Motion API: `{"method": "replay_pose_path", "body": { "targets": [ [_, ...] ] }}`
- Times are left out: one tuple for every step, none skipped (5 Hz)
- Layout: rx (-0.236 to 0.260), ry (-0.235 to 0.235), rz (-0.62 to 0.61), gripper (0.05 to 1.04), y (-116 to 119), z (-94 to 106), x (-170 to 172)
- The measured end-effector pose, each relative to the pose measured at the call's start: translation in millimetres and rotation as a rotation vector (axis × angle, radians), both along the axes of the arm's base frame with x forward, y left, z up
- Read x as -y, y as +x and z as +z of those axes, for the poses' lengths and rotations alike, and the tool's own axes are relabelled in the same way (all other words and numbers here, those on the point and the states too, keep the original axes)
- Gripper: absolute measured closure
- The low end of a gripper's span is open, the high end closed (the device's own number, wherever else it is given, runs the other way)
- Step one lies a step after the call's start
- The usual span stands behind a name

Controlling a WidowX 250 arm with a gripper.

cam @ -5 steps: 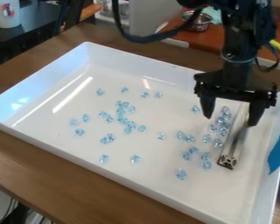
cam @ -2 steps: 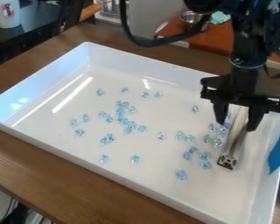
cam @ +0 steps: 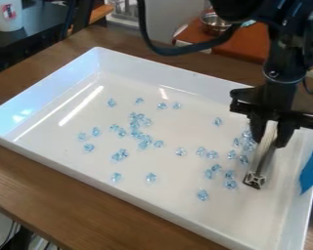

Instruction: Sweep into pile

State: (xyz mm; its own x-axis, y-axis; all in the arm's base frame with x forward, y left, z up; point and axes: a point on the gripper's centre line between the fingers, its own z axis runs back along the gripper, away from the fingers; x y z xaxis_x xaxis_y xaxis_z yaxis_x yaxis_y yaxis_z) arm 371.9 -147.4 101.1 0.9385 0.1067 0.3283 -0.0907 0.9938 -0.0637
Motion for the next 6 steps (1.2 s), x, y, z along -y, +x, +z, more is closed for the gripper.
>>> {"method": "replay_pose_path", "body": {
  "targets": [
    [-0.047, 0.028, 0.011, 0.382, -9.1, -9.9, -3.3],
    [-0.059, 0.008, 0.001, 0.136, -10.9, -10.4, 0.3],
    [-0.074, 0.008, -0.004, 0.1, -12.4, -10.7, -1.0],
    [-0.092, 0.013, 0.009, 0.367, -12.5, -14.3, -4.7],
    [-0.082, 0.026, 0.02, 0.584, -6.4, -17.4, -5.8],
    [-0.078, 0.03, 0.019, 0.585, -5.6, -17.8, -6.3]
  ]
}}
